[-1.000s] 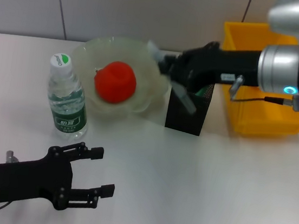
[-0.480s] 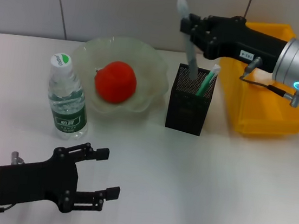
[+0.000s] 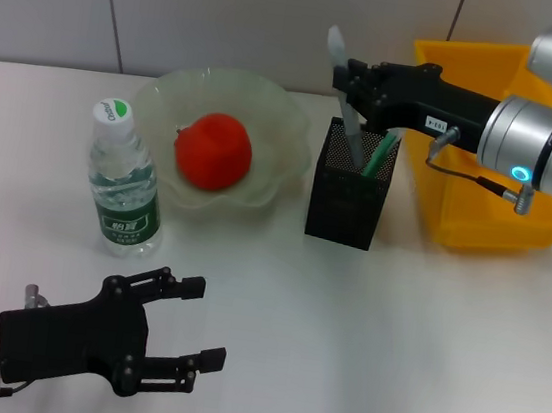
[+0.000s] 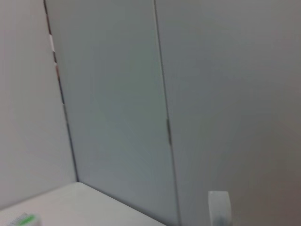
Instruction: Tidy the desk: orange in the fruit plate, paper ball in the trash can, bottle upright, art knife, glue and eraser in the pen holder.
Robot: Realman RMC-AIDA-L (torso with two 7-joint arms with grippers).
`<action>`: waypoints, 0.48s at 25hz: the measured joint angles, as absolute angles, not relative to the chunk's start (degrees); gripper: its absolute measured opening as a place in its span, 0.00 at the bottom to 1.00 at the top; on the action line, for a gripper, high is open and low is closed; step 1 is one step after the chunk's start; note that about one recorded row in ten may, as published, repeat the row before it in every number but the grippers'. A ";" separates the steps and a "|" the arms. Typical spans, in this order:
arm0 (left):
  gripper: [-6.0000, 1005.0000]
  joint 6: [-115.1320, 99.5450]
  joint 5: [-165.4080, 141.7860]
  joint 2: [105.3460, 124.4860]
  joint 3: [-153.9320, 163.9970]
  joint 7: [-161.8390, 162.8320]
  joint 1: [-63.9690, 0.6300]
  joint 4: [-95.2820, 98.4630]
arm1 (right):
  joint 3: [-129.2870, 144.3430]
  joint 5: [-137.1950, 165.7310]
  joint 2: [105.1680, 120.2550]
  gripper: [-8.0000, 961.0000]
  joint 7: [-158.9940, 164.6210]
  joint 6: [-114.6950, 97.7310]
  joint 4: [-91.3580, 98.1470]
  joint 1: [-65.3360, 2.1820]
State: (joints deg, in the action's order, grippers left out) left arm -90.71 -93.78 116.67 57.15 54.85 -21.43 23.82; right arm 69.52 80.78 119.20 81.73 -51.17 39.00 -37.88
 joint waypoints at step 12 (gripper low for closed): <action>0.86 -91.06 -93.78 116.71 57.36 54.84 -21.36 23.82 | 69.57 80.76 119.24 0.17 80.83 -49.75 37.38 -37.66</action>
